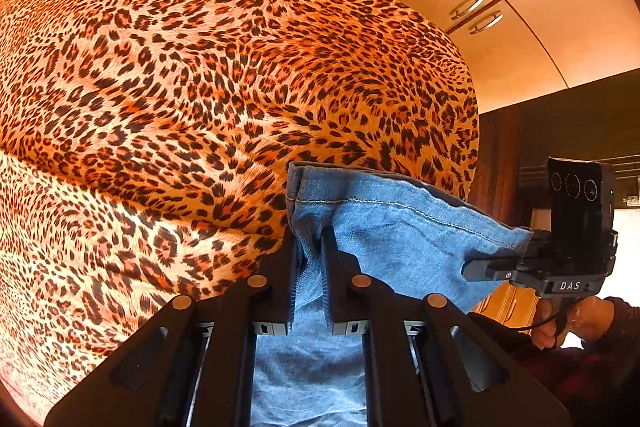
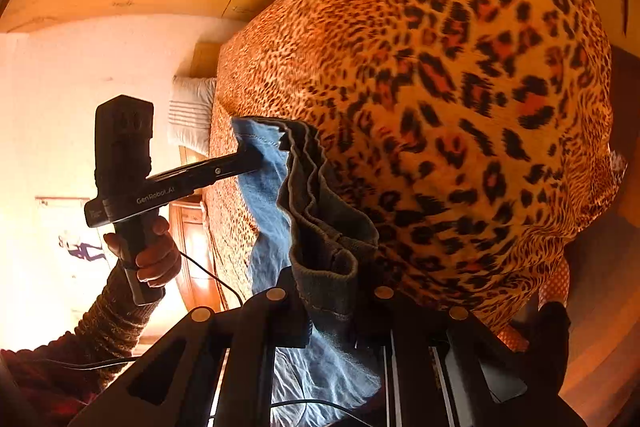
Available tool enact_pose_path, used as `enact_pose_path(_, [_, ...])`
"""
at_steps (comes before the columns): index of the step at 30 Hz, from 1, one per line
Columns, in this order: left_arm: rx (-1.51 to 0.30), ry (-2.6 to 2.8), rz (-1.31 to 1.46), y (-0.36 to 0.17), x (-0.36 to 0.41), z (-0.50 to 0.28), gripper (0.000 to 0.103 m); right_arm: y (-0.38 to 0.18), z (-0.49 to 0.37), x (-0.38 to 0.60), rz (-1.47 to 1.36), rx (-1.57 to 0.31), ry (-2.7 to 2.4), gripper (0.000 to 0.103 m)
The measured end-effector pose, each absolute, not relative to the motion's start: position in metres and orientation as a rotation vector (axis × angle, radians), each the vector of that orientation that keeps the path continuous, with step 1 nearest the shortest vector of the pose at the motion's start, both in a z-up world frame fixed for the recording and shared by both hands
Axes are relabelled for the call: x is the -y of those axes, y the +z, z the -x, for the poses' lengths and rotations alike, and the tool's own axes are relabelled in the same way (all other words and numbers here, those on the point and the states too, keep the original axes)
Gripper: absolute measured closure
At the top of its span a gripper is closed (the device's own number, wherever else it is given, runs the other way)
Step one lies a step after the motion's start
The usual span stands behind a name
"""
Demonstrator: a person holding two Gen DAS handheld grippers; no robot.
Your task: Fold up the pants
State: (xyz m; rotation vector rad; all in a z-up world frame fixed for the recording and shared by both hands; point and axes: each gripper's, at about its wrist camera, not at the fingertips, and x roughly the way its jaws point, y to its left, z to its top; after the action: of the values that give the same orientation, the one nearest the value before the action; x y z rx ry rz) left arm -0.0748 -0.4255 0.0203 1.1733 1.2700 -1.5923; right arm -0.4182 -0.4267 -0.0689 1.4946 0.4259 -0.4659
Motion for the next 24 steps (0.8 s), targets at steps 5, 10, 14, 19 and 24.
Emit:
enact_pose_path(5, [-1.280, -1.577, -1.051, 0.054, 0.398, 0.030, 0.095, -0.029, 0.384, 0.412, -1.361, -0.500, -0.389, 0.091])
enact_pose_path(10, [-1.312, -1.512, -0.909, 0.051, 0.362, 0.007, 0.095, -0.005, 0.338, 0.383, -1.241, -0.620, -0.261, 0.091])
enact_pose_path(14, [-1.372, -1.423, -0.807, 0.040, 0.314, -0.023, 0.095, -0.002, 0.291, 0.346, -1.138, -0.763, -0.115, 0.089])
enact_pose_path(19, [-1.474, -1.254, -0.704, 0.016, 0.238, -0.061, 0.095, -0.017, 0.224, 0.287, -1.002, -0.987, 0.104, 0.087])
enact_pose_path(24, [-1.558, -1.055, -0.650, -0.014, 0.166, -0.082, 0.095, -0.059, 0.174, 0.232, -0.896, -1.246, 0.247, 0.075])
